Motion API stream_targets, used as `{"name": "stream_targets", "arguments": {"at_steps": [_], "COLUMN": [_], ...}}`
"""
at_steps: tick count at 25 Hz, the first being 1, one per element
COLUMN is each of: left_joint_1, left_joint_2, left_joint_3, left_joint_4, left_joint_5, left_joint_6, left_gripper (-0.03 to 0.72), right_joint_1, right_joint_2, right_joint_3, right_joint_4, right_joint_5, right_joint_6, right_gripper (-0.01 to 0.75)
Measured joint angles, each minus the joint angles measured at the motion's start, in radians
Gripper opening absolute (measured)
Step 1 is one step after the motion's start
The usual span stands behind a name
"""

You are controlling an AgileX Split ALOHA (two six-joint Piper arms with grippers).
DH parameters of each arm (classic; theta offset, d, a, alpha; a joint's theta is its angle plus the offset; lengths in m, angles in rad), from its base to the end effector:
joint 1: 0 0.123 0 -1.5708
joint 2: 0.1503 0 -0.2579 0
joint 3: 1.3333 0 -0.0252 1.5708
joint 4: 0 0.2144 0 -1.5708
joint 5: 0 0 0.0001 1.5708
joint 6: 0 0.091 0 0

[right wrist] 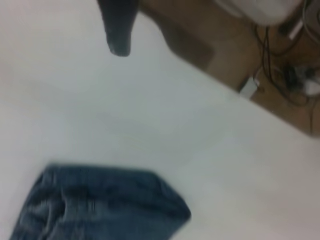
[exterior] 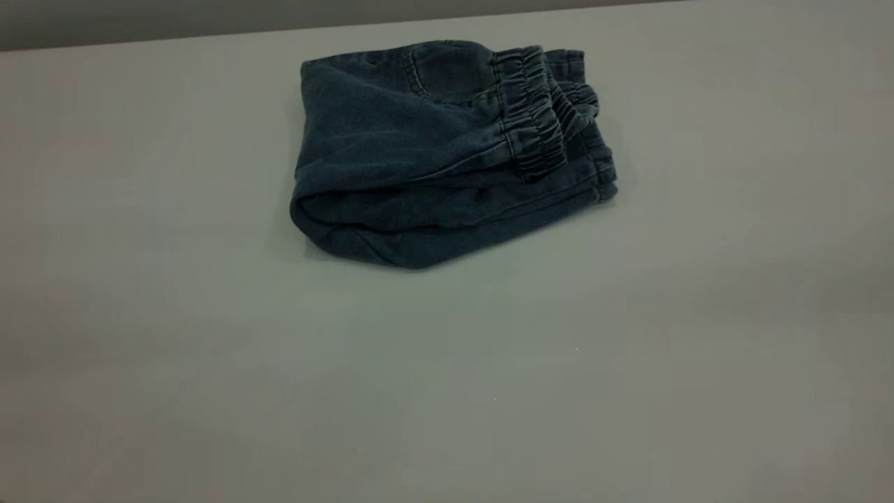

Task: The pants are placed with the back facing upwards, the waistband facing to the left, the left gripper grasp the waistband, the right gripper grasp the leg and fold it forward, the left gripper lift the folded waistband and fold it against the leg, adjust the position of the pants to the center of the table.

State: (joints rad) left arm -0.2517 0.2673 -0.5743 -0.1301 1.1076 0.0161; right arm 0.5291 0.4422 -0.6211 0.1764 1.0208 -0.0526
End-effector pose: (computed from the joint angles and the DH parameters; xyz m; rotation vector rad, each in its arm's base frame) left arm 0.0177 -0.0155 0.2742 0.3003 2.2716 -0.2860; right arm 0.0382 0.0381 0.2865 -0.6441 2.2635 0.4581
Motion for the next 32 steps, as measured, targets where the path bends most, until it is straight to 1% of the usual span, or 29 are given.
{"name": "stream_targets", "arguments": {"at_steps": [5, 8, 10, 13, 16, 27, 29, 31, 32], "left_joint_1": [0.000, 0.000, 0.000, 0.000, 0.000, 0.000, 0.000, 0.000, 0.000], "left_joint_2": [-0.021, -0.021, -0.020, -0.020, -0.020, -0.020, -0.020, -0.020, -0.020], "left_joint_3": [0.031, 0.056, 0.057, 0.059, 0.074, 0.072, 0.072, 0.072, 0.072], "left_joint_4": [0.000, 0.002, 0.003, 0.003, 0.008, 0.008, 0.008, 0.008, 0.008], "left_joint_5": [-0.044, -0.058, -0.054, -0.052, -0.021, -0.033, -0.031, -0.031, -0.031], "left_joint_6": [0.000, 0.000, 0.000, 0.000, 0.000, 0.000, 0.001, 0.002, 0.002], "left_gripper": [0.486, 0.486, 0.486, 0.486, 0.486, 0.486, 0.486, 0.486, 0.486], "right_joint_1": [0.000, 0.000, 0.000, -0.001, -0.001, -0.001, -0.024, -0.075, -0.116], "right_joint_2": [-0.171, -0.251, -0.285, -0.294, -0.294, -0.294, -0.302, -0.302, -0.302], "right_joint_3": [0.110, 0.117, 0.117, 0.117, 0.116, 0.116, 0.116, 0.116, 0.116], "right_joint_4": [-0.010, -0.040, -0.067, -0.072, -0.069, -0.069, -0.064, -0.043, -0.042], "right_joint_5": [0.071, 0.040, 0.045, 0.046, 0.046, 0.046, 0.047, 0.046, 0.046], "right_joint_6": [-0.001, 0.000, 0.023, 0.035, 0.035, 0.035, 0.035, 0.035, 0.035], "right_gripper": [0.466, 0.466, 0.466, 0.466, 0.466, 0.466, 0.466, 0.466, 0.466]}}
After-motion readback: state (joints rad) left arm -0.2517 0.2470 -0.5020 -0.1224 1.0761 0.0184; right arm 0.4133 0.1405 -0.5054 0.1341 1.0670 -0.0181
